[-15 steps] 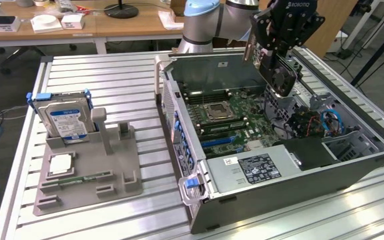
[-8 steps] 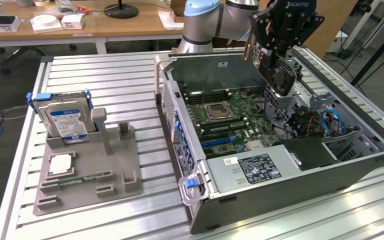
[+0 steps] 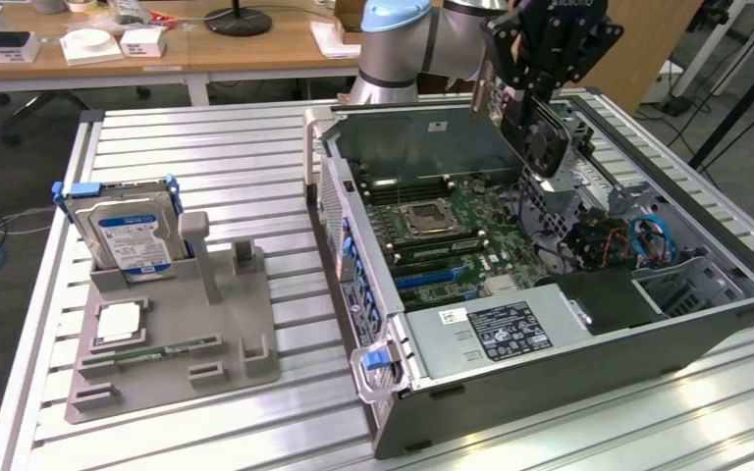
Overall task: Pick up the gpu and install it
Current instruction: 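Insert the gpu into the slot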
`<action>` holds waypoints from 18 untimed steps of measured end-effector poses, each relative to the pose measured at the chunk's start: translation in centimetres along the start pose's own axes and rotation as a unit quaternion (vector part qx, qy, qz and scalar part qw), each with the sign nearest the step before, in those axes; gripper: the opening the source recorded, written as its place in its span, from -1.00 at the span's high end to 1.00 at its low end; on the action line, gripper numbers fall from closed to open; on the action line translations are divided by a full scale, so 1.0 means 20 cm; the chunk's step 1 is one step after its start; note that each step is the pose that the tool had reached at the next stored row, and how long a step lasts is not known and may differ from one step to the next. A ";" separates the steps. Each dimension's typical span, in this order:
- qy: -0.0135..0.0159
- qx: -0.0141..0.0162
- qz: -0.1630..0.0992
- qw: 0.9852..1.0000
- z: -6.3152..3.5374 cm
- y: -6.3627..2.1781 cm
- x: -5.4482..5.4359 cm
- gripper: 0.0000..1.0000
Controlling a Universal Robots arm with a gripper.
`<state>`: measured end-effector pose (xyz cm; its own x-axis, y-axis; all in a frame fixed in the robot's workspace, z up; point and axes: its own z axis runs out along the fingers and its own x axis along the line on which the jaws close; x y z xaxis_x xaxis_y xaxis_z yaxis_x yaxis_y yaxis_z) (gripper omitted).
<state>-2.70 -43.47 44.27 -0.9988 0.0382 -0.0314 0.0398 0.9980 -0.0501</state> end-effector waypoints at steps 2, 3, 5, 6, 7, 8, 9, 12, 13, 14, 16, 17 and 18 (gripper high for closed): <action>0.000 0.000 -0.001 1.000 0.000 0.002 0.00 0.47; 0.000 0.000 -0.002 1.000 0.000 0.002 0.00 0.47; 0.000 0.000 -0.004 1.000 0.000 0.002 0.00 0.47; 0.000 0.000 -0.006 1.000 0.001 0.003 0.00 0.47; 0.000 0.000 -0.007 1.000 0.001 0.003 0.00 0.47; 0.000 0.000 -0.009 1.000 0.001 0.003 0.00 0.47; -0.001 0.000 -0.010 1.000 0.001 0.003 0.00 0.47; -0.001 -0.001 -0.019 1.000 0.002 0.003 0.00 0.47; -0.001 -0.001 -0.022 1.000 0.002 0.003 0.00 0.47; -0.001 -0.001 -0.025 1.000 0.003 0.003 0.00 0.47; -0.002 -0.001 -0.033 0.999 0.003 0.004 0.00 0.47; -0.002 -0.001 -0.037 0.999 0.004 0.004 0.00 0.47; -0.002 -0.001 -0.041 0.999 0.004 0.004 0.00 0.47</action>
<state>-2.70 -43.38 44.19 -0.9985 -0.0441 -0.0314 -0.0425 0.9978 -0.0502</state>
